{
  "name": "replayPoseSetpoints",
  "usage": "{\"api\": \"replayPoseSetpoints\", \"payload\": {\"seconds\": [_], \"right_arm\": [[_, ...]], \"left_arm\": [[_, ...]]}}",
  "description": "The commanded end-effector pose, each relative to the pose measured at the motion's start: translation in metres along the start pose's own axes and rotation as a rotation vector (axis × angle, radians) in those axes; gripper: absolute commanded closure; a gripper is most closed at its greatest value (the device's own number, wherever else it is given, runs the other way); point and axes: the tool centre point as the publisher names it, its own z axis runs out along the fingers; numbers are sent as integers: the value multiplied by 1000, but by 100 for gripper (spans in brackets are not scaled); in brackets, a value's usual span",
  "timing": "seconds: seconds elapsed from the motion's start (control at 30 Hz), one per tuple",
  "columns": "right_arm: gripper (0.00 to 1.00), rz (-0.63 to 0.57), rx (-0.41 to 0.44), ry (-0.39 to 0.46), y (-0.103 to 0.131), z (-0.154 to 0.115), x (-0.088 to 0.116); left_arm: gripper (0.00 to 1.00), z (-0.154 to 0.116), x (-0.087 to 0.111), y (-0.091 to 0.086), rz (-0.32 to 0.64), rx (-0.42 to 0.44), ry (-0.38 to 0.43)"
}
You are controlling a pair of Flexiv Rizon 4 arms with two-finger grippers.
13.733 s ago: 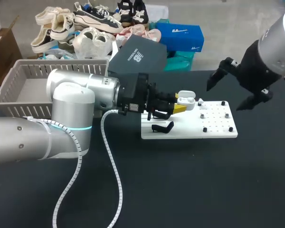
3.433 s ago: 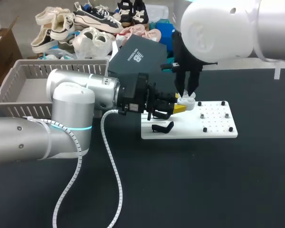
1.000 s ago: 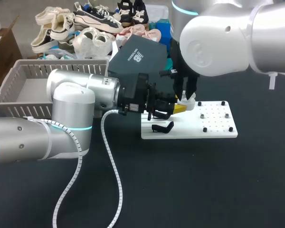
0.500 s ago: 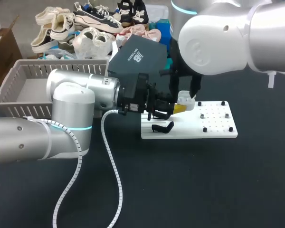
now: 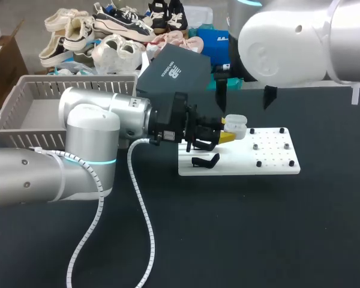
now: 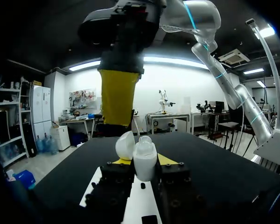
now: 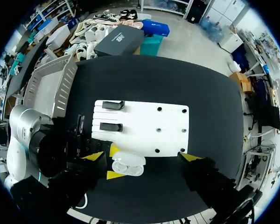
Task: Pick up each earbud case from the left stands, insert the matching earbuds, close the lid, and place the case in the box.
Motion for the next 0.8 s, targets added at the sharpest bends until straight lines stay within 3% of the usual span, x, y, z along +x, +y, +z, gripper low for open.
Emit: {"api": "replayPoseSetpoints", "payload": {"seconds": [0.03, 0.4, 0.8], "right_arm": [[0, 29, 9, 3, -12, 6, -7], [0, 71, 28, 42, -30, 27, -21], [0, 66, 21, 59, -31, 25, -6]], "left_arm": [[100, 0, 0, 0, 1, -1, 0], [100, 0, 0, 0, 1, -1, 0], [100, 0, 0, 0, 1, -1, 0]]}}
